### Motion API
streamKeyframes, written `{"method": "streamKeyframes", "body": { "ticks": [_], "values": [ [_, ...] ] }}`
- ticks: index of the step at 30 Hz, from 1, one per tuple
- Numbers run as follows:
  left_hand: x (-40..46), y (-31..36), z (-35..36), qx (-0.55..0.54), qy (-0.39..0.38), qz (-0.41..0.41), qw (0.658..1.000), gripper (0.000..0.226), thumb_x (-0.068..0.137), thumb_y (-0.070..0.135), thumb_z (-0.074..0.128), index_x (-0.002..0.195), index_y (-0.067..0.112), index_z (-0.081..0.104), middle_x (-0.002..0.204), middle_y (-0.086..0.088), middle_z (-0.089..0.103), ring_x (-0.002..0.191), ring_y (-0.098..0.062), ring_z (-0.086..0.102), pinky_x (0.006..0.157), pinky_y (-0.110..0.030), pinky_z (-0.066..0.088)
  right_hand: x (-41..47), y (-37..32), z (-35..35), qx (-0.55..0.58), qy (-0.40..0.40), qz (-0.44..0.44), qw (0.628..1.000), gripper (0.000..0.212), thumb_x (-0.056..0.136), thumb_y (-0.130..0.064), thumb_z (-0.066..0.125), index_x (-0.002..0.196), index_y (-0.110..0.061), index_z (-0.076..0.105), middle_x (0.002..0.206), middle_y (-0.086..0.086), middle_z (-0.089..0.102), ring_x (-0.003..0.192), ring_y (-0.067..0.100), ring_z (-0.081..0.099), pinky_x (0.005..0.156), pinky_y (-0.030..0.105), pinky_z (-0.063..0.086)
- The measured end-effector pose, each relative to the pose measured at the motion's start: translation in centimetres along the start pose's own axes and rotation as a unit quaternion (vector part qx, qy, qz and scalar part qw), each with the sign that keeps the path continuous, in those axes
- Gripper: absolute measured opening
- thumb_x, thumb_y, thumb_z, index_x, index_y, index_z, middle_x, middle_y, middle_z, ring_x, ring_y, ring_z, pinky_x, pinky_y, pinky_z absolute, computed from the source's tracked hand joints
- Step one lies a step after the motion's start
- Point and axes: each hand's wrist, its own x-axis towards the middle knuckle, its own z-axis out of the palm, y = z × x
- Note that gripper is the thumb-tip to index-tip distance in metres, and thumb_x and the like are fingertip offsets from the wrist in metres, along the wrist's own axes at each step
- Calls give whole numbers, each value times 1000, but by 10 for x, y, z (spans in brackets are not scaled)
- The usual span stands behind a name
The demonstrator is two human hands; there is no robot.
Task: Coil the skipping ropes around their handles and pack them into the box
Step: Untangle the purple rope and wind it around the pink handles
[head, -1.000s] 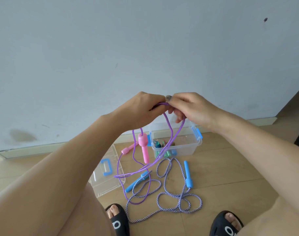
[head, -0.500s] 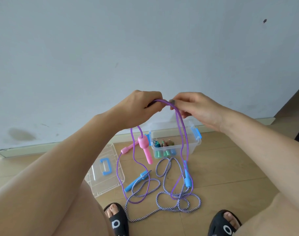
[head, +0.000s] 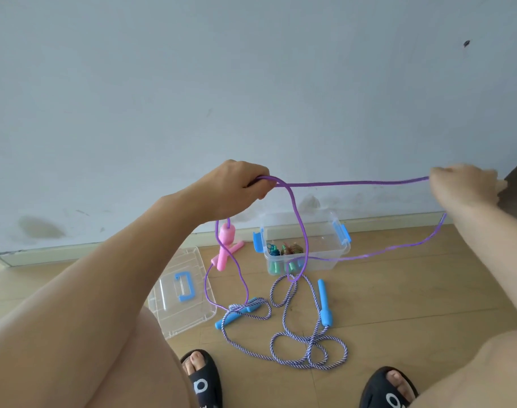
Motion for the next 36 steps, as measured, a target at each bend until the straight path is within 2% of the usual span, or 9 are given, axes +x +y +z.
{"method": "streamKeyframes", "body": {
  "ticks": [3,5,9,13,21,25,29,32,36],
  "values": [
    [2,12,6,-15,20,42,999,27,100,25,48,78,11,56,53,7,42,51,-8,37,49,-18,31,-26,-24,9,-54,10,-121,991,33,93,-32,42,114,-19,64,129,26,45,125,42,35,102,47,36],
    [5,19,9,-20,28,68,997,26,100,24,49,78,11,55,56,4,43,53,-12,35,49,-20,30,-51,-54,14,19,5,-230,973,36,91,-42,42,104,-23,69,121,20,56,119,38,45,98,41,39],
    [7,31,12,-34,44,104,993,22,96,15,49,76,20,55,56,6,49,53,-12,36,51,-21,28,-126,-88,17,231,-289,-340,865,45,102,-30,40,73,-11,69,71,1,71,71,14,62,76,28,48],
    [4,31,12,-47,37,102,993,21,96,14,50,81,25,58,57,5,46,53,-10,37,50,-16,31,-137,-87,19,238,-358,-365,826,48,102,-37,42,60,-13,47,56,3,42,57,20,38,60,34,38],
    [1,17,3,-16,20,39,999,24,95,24,46,81,11,62,57,3,47,50,-6,40,50,-16,33,-110,-80,13,199,-262,-372,868,48,90,-46,63,65,-10,46,59,-3,26,57,13,26,52,28,20],
    [0,9,-3,0,17,8,1000,26,94,28,44,81,14,62,60,1,50,50,-7,40,50,-17,32,-75,-66,4,262,-165,-277,910,38,85,-40,68,67,-11,51,69,9,30,63,19,28,62,35,21],
    [0,4,-2,14,5,-14,1000,30,97,32,46,77,16,62,58,5,50,52,-11,41,52,-24,35,-29,-26,4,131,-14,-167,977,37,79,-32,59,59,-3,49,59,19,44,59,34,45,57,37,36],
    [0,10,1,26,1,-1,1000,31,98,30,46,78,13,62,56,5,49,51,-11,41,50,-23,34,-12,-2,7,41,-25,-123,991,37,69,-34,48,63,1,59,71,25,63,76,41,61,65,37,45],
    [4,17,10,2,45,49,998,29,98,27,48,81,5,58,63,-7,54,55,-16,37,54,-28,35,-32,-26,21,6,-108,-206,973,16,90,-24,53,88,-15,66,99,6,68,101,29,61,82,33,44]
  ]
}}
